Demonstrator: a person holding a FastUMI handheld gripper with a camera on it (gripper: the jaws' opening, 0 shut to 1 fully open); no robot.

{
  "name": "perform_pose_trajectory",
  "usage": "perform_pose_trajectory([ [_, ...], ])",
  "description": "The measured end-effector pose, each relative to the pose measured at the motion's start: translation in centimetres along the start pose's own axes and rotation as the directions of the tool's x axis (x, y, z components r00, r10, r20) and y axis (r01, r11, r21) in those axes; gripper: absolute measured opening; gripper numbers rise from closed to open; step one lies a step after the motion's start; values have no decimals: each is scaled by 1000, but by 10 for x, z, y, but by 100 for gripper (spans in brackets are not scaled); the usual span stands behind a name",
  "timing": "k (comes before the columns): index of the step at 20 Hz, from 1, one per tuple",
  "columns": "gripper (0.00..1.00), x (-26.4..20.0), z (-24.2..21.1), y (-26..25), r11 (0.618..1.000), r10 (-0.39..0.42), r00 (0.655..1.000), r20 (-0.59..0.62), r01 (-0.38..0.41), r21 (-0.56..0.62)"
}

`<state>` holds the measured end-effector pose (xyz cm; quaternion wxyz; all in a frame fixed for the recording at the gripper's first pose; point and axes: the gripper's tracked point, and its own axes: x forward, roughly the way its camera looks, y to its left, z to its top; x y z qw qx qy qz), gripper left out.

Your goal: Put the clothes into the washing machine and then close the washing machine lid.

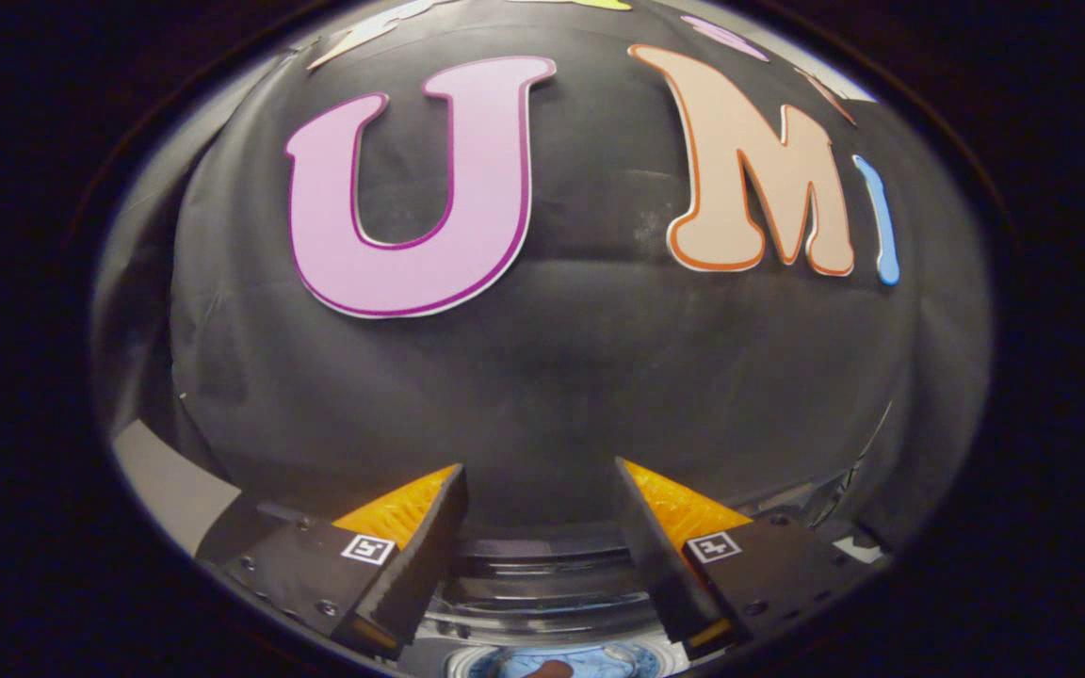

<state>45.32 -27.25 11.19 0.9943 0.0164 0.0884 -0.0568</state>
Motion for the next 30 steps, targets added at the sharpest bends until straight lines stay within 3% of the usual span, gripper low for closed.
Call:
perform_pose_trajectory([
  [11,97,-40,0,-2,1000,-25,994,110,24,13],
  [30,96,-81,-17,-5,998,-55,997,63,55,6],
])
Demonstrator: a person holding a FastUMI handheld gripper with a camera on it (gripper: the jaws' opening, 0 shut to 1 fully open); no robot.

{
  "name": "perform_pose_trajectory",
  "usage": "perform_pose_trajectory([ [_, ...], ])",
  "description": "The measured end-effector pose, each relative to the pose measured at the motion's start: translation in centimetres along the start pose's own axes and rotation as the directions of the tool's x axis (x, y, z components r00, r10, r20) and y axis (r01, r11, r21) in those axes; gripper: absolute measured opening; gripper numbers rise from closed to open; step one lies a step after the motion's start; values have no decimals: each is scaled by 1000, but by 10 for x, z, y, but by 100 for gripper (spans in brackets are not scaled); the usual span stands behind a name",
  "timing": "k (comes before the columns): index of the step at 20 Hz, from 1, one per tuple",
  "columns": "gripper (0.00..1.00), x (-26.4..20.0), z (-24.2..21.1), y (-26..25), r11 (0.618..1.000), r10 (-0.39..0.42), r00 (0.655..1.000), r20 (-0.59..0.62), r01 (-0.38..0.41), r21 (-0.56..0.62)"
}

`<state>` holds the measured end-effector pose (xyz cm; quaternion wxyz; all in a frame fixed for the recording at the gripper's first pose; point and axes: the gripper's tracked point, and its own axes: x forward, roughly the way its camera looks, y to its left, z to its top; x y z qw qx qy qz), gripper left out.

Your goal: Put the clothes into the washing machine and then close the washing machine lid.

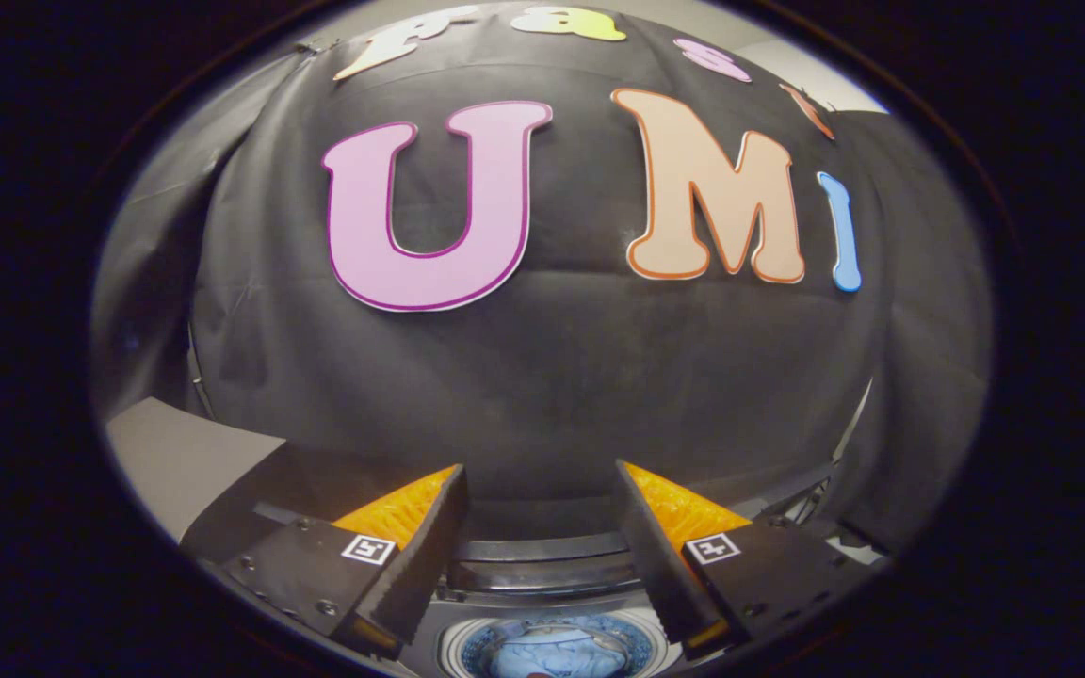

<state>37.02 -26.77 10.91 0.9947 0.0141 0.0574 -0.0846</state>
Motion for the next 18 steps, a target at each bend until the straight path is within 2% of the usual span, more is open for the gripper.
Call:
perform_pose_trajectory([
  [18,96,-13,-7,-2,999,-44,999,-10,44,1],
])
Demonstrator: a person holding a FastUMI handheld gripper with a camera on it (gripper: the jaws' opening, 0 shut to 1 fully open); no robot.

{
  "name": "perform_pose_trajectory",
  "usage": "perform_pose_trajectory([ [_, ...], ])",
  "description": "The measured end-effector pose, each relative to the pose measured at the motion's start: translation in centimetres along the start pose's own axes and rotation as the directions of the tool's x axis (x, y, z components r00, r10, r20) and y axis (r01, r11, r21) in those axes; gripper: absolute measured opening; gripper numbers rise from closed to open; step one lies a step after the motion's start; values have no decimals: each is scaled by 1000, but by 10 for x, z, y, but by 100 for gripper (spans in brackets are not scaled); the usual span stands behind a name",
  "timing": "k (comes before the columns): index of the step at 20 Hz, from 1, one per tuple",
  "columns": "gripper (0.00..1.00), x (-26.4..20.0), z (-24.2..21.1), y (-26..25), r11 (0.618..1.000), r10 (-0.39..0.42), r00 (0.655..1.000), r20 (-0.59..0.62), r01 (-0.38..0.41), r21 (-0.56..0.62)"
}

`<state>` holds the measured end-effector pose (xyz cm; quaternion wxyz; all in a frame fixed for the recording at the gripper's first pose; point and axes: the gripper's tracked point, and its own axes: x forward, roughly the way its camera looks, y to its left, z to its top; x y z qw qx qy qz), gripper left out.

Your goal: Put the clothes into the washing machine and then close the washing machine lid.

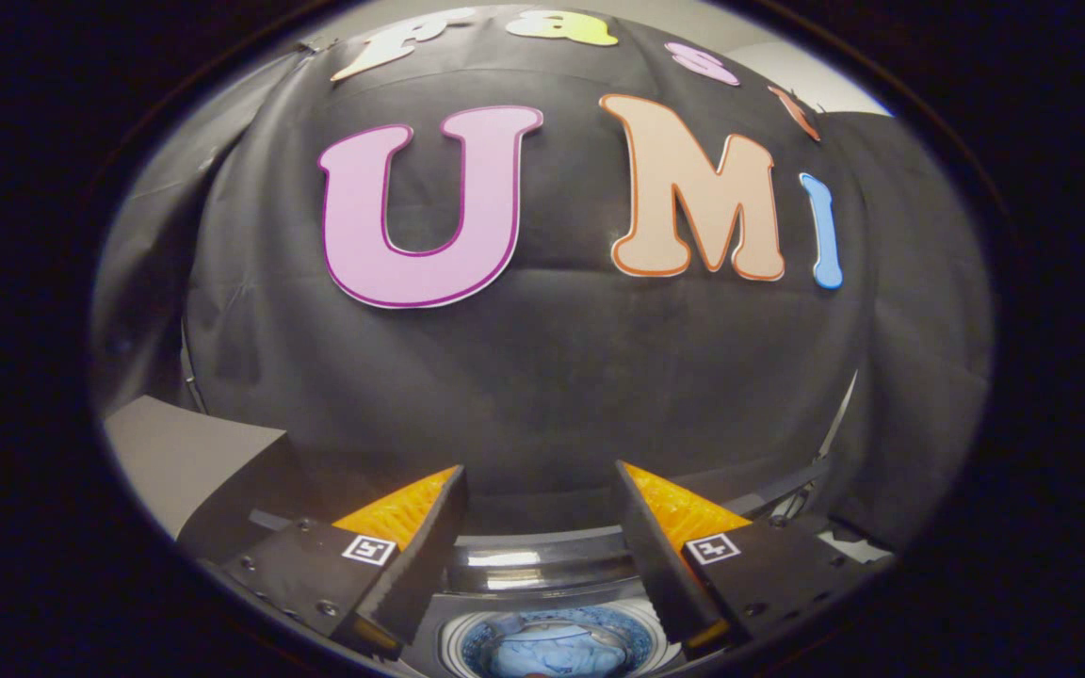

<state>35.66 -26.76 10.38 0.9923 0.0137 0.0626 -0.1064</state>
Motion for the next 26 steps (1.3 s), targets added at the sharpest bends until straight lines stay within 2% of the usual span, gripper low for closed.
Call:
perform_pose_trajectory([
  [26,96,-34,-23,-7,998,-54,998,12,54,-20],
])
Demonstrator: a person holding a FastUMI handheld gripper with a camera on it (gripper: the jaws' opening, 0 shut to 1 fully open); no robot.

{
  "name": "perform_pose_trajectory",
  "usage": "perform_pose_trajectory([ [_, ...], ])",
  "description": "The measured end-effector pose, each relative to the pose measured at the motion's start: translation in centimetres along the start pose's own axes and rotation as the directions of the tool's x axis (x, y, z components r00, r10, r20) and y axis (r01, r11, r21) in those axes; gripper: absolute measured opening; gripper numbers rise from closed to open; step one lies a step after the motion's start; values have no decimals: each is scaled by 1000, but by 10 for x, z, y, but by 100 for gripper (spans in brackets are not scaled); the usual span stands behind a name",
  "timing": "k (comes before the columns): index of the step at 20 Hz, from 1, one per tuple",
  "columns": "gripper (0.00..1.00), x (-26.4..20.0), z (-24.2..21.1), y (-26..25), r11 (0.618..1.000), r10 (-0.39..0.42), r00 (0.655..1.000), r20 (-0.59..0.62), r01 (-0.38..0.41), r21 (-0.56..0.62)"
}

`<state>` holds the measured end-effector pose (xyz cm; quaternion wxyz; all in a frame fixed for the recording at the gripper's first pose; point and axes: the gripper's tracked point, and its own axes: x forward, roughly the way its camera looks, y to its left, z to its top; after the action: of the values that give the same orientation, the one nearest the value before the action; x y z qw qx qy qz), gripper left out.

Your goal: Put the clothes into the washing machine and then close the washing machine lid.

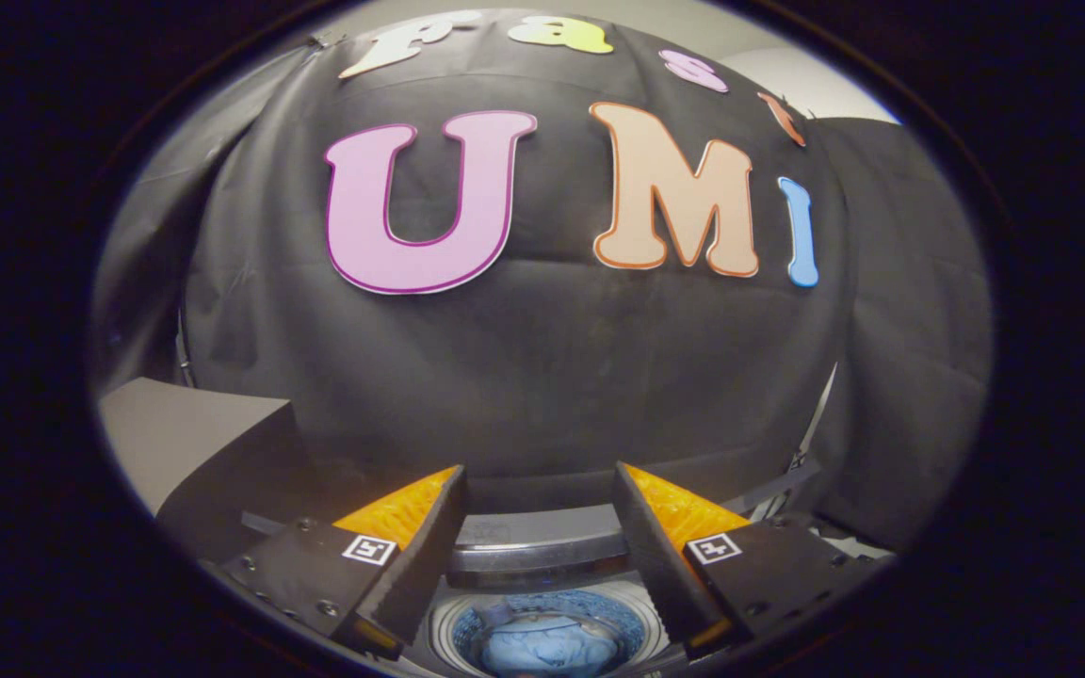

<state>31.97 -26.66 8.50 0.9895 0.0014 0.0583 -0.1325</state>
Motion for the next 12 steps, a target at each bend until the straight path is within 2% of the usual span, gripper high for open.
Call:
perform_pose_trajectory([
  [4,96,-14,-14,-4,1000,-11,1000,22,11,10],
  [7,96,-21,-59,3,1000,26,997,-66,-25,6],
  [12,97,-47,-98,2,1000,11,998,-66,-13,-29],
])
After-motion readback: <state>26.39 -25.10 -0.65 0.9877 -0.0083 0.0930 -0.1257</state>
